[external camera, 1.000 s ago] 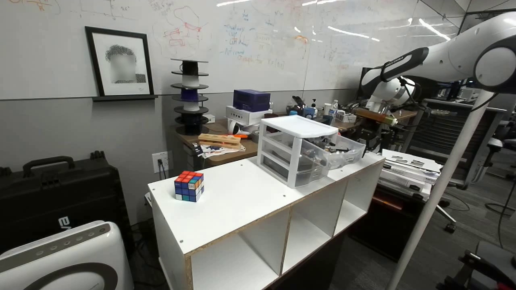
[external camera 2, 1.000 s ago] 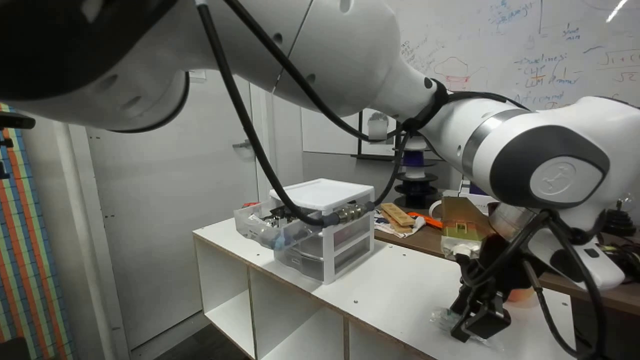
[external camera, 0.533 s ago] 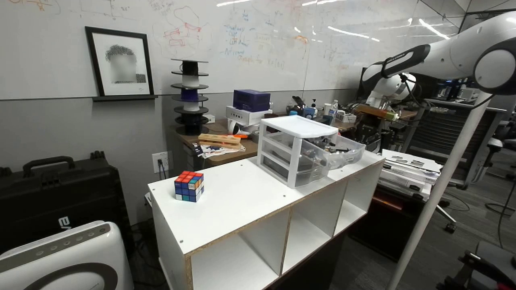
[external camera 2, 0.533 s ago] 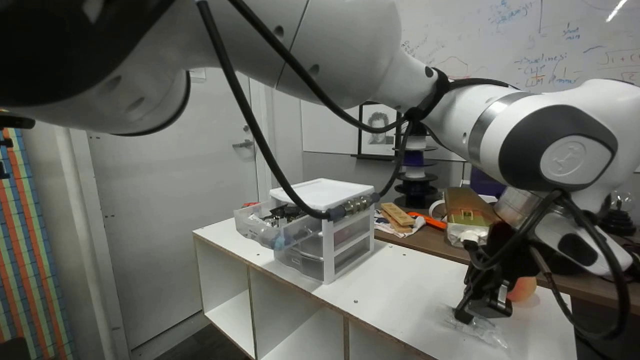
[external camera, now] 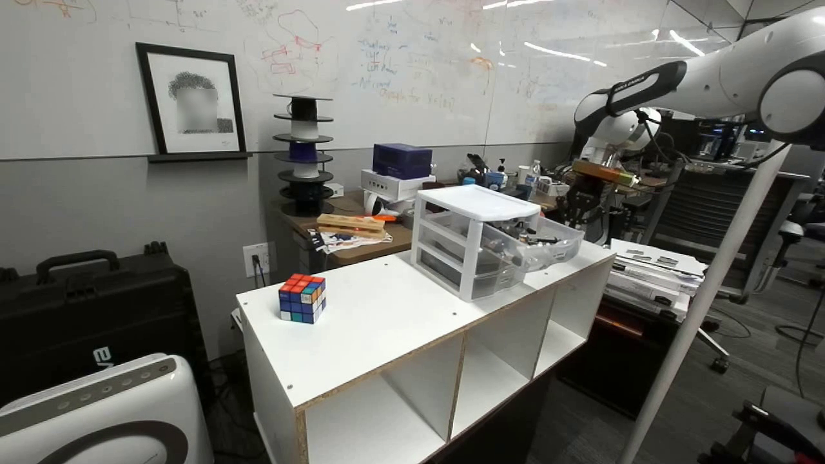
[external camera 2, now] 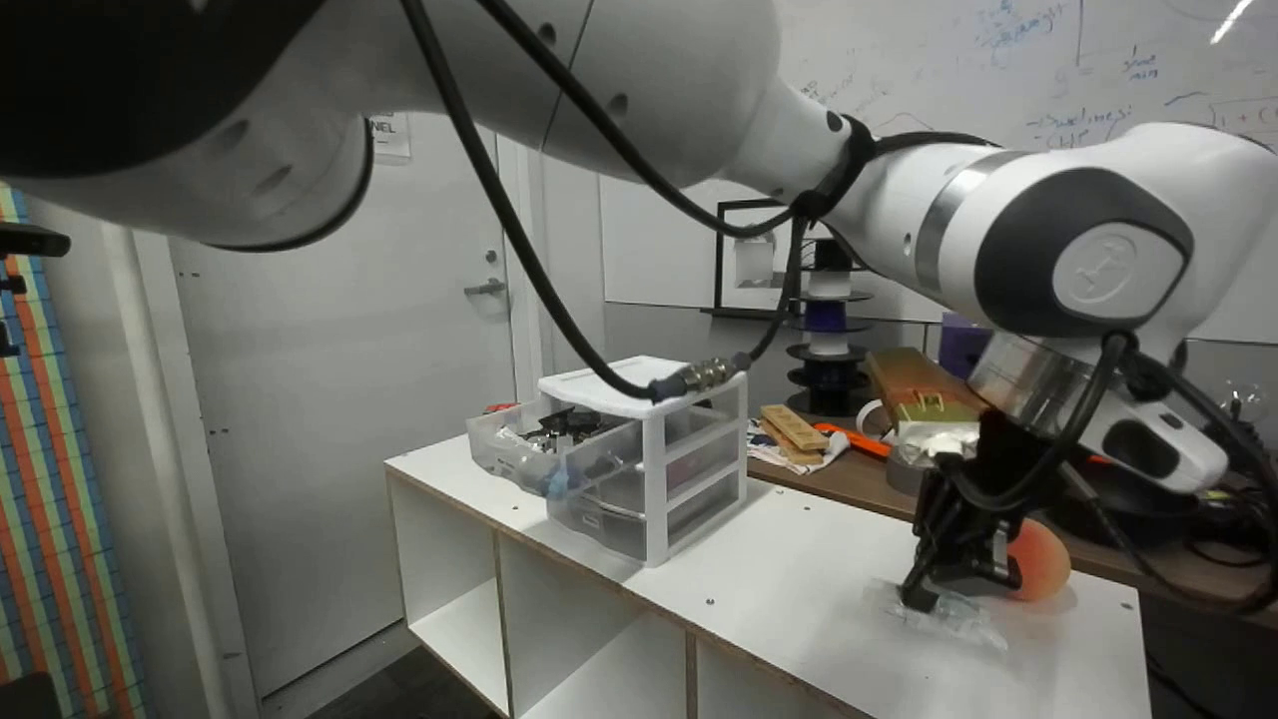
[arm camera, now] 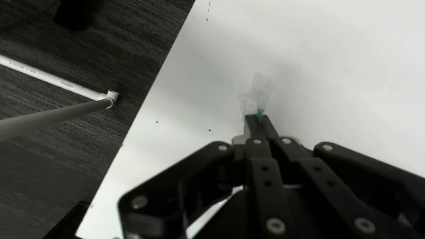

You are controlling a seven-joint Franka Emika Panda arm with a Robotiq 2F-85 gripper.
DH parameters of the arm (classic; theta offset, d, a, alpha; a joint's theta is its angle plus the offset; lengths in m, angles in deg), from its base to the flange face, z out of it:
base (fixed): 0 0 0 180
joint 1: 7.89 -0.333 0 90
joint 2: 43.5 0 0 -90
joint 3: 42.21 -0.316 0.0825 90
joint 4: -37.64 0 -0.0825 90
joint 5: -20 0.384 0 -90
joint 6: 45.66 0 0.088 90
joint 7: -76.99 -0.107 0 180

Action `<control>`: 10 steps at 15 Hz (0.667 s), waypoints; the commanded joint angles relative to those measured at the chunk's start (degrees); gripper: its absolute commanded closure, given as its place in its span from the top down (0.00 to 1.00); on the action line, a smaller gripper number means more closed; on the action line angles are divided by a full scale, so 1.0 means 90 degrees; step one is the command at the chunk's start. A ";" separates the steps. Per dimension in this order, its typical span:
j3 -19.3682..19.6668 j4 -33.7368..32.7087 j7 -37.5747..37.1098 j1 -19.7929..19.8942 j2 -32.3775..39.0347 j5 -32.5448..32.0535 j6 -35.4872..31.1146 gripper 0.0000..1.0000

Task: Pick up the plastic and the object on the table and put them in the drawer then close the drawer.

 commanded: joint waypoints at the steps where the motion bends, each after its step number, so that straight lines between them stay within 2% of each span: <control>1: -0.0003 0.0883 0.0837 -0.0394 -0.1075 -0.0244 -0.0198 0.00; 7: -0.0052 0.2431 0.2405 -0.1004 -0.2701 -0.0447 -0.0643 0.00; 10: -0.0110 0.3248 0.3254 -0.1245 -0.3477 -0.0497 -0.0621 0.00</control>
